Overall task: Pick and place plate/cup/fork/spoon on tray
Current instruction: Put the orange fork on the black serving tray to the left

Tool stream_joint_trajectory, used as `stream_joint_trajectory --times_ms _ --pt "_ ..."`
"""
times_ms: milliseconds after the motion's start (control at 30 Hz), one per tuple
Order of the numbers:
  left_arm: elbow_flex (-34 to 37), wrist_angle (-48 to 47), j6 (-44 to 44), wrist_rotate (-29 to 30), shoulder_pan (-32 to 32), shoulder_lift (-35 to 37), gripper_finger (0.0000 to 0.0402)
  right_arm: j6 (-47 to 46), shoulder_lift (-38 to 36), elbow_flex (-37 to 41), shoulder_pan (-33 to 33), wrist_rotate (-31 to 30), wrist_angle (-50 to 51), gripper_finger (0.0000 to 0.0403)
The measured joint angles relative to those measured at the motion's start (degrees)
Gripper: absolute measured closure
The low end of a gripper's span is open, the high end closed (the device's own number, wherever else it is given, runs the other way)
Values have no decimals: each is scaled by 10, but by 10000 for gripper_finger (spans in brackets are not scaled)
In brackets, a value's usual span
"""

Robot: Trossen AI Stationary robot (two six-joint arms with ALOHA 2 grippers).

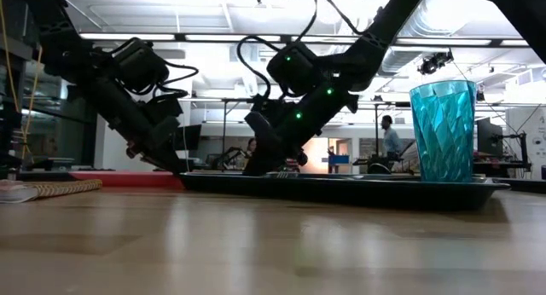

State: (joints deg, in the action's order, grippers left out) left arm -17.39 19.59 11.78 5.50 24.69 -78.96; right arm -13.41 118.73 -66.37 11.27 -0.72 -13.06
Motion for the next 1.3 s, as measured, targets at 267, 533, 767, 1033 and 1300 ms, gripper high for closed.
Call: stream_joint_trajectory --times_ms 267,533,767,1033,1300 --pt "0 0 0 0 0 0 401 38 0 0 -35 -9 11 403" --pt "0 0 0 0 0 0 401 30 0 0 -33 -53 12 403" --pt "0 1 0 0 0 0 401 28 14 0 -34 -52 7 403" --pt "0 3 1 -7 0 0 401 19 14 0 -33 -62 -11 403" --pt "0 4 1 -7 0 0 401 21 14 0 -32 -64 -13 403"
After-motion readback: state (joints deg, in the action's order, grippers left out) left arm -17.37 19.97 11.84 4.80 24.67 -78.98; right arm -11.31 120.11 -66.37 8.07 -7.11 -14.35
